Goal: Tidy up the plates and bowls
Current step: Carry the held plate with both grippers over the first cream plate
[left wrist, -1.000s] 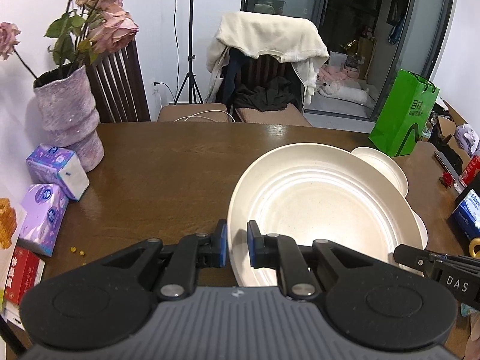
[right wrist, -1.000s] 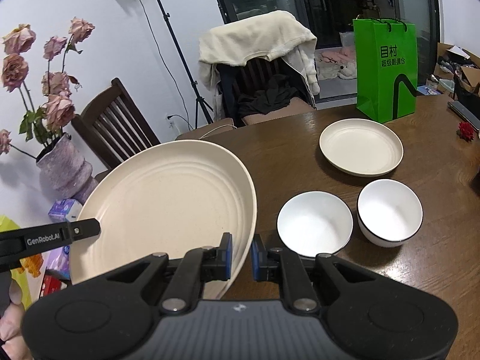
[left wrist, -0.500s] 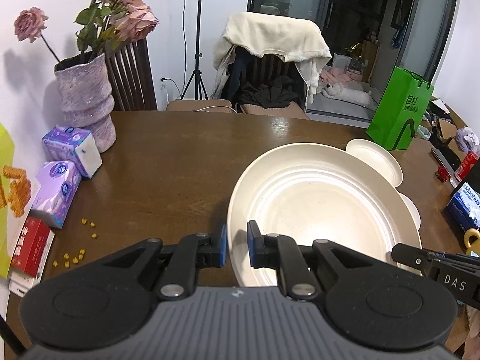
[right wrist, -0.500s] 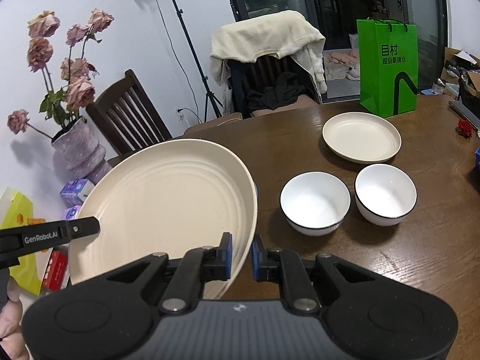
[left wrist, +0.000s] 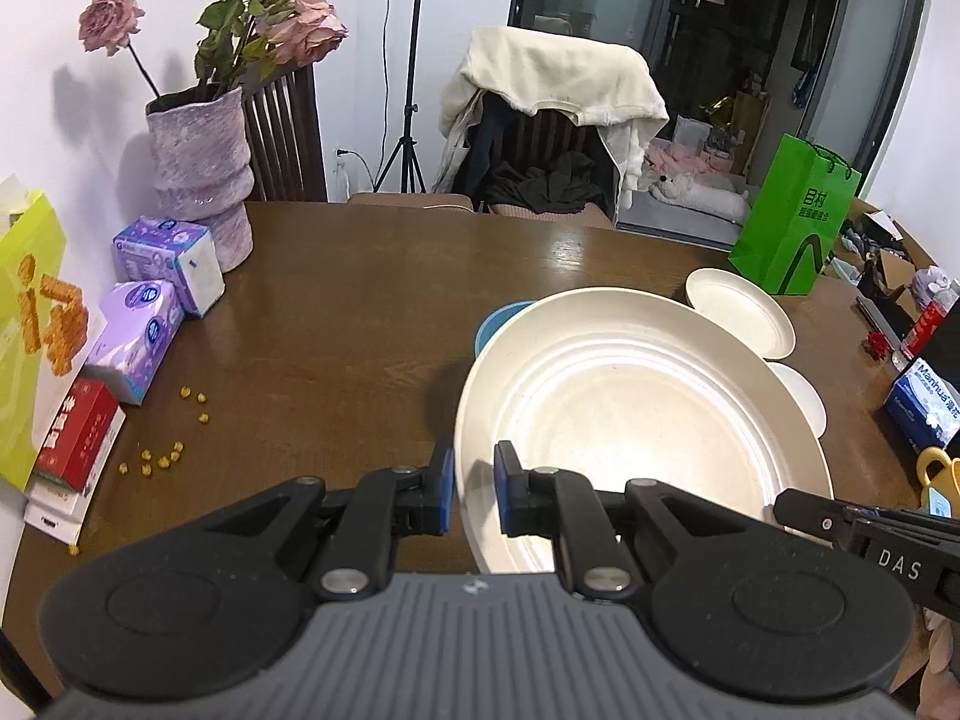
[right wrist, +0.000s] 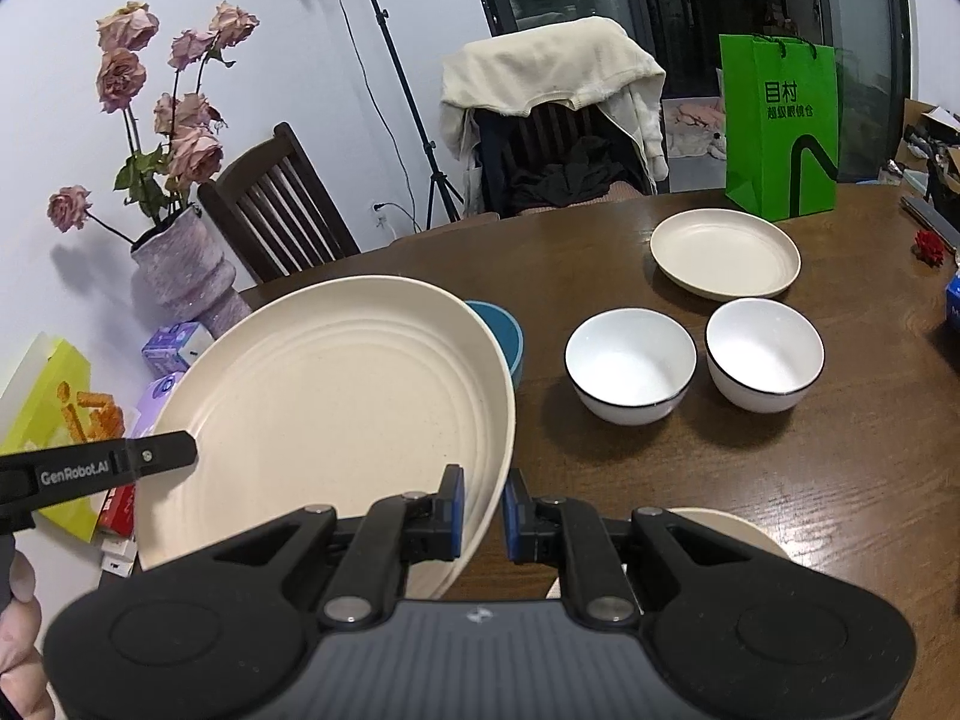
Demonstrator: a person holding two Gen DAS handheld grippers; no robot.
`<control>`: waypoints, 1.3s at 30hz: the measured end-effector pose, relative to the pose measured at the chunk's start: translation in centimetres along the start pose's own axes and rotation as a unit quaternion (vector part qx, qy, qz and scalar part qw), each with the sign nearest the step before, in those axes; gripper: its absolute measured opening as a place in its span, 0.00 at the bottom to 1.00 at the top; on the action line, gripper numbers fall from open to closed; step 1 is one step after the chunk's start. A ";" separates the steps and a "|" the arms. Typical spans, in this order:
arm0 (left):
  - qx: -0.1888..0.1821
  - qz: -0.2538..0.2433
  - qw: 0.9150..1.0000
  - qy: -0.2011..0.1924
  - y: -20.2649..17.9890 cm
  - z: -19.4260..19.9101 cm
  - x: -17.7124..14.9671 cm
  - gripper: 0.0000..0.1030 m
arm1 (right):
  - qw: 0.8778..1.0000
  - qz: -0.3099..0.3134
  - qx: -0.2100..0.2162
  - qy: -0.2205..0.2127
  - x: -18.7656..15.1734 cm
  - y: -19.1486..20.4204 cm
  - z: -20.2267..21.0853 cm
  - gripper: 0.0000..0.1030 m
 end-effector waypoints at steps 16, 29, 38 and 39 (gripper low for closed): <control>-0.010 0.004 1.000 0.008 -1.4 1.0 -3.8 0.13 | 1.000 0.003 0.005 0.007 -4.2 -1.8 1.4 0.13; -0.027 -0.013 0.999 0.022 -4.4 0.0 -6.4 0.13 | 1.000 -0.003 -0.015 0.005 -6.4 -4.9 2.1 0.13; -0.045 -0.022 0.998 0.029 -6.5 -0.9 -7.3 0.13 | 0.999 -0.010 -0.034 0.001 -6.8 -7.3 2.8 0.13; -0.046 -0.023 0.998 0.030 -6.7 -1.0 -7.4 0.13 | 0.999 -0.010 -0.035 0.000 -6.8 -7.5 2.8 0.13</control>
Point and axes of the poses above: each gripper's, at about its wrist camera, not at the fingertips, and z roughly against the way its jaws point, y to its left, x to its top, the point moved 8 cm from there along -z, roughly the way its jaws point, and after that the axes turned 12 degrees about -z, right-handed, at the moved point
